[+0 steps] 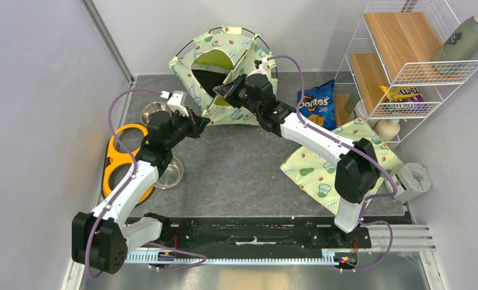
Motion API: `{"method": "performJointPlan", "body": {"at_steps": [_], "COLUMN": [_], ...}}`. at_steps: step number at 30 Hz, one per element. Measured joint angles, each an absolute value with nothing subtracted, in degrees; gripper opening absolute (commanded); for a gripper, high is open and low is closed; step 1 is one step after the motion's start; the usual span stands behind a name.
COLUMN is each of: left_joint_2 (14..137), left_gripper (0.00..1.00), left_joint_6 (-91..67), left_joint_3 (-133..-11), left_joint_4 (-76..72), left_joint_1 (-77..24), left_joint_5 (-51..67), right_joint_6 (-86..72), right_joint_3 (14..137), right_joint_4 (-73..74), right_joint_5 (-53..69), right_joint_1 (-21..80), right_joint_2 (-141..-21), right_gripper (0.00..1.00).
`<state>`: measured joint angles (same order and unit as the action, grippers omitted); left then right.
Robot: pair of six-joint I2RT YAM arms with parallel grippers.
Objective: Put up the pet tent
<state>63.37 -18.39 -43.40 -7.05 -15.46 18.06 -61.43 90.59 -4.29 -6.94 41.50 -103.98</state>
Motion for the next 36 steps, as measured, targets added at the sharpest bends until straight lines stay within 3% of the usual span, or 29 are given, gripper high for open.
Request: {"method": "performJointPlan", "body": {"at_steps": [36], "left_joint_2": [48.4], "left_gripper": [0.02], "left_joint_6": [-15.1], "left_joint_3": [-29.5], "left_joint_4": [-13.2], "left_joint_1": [-15.5], "left_joint_5": [15.2], "right_joint_6": [-67.7], "right_joint_3": [92.9], "right_joint_4": [-2.8], "right_joint_5": [-4.1], "right_joint_1": [39.4], "right_joint_2": [-105.1], "right_gripper": [0.00]}}
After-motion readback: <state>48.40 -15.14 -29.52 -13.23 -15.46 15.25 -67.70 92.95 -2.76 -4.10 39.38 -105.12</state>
